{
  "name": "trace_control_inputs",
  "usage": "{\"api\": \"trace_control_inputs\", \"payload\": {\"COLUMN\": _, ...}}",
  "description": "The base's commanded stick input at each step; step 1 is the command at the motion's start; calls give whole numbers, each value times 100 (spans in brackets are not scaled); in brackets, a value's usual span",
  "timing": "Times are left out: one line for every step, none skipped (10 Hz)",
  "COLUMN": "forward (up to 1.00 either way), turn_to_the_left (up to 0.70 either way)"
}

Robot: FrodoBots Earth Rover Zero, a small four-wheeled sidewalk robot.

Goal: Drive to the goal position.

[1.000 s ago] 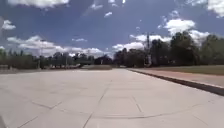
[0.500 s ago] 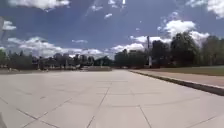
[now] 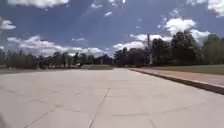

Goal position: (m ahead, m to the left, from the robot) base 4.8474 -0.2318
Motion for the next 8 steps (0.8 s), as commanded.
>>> {"api": "trace_control_inputs", "payload": {"forward": 70, "turn_to_the_left": 0}}
{"api": "trace_control_inputs", "payload": {"forward": 70, "turn_to_the_left": 0}}
{"api": "trace_control_inputs", "payload": {"forward": 70, "turn_to_the_left": 0}}
{"api": "trace_control_inputs", "payload": {"forward": 70, "turn_to_the_left": 0}}
{"api": "trace_control_inputs", "payload": {"forward": 70, "turn_to_the_left": 0}}
{"api": "trace_control_inputs", "payload": {"forward": 70, "turn_to_the_left": 0}}
{"api": "trace_control_inputs", "payload": {"forward": 70, "turn_to_the_left": 0}}
{"api": "trace_control_inputs", "payload": {"forward": 70, "turn_to_the_left": 0}}
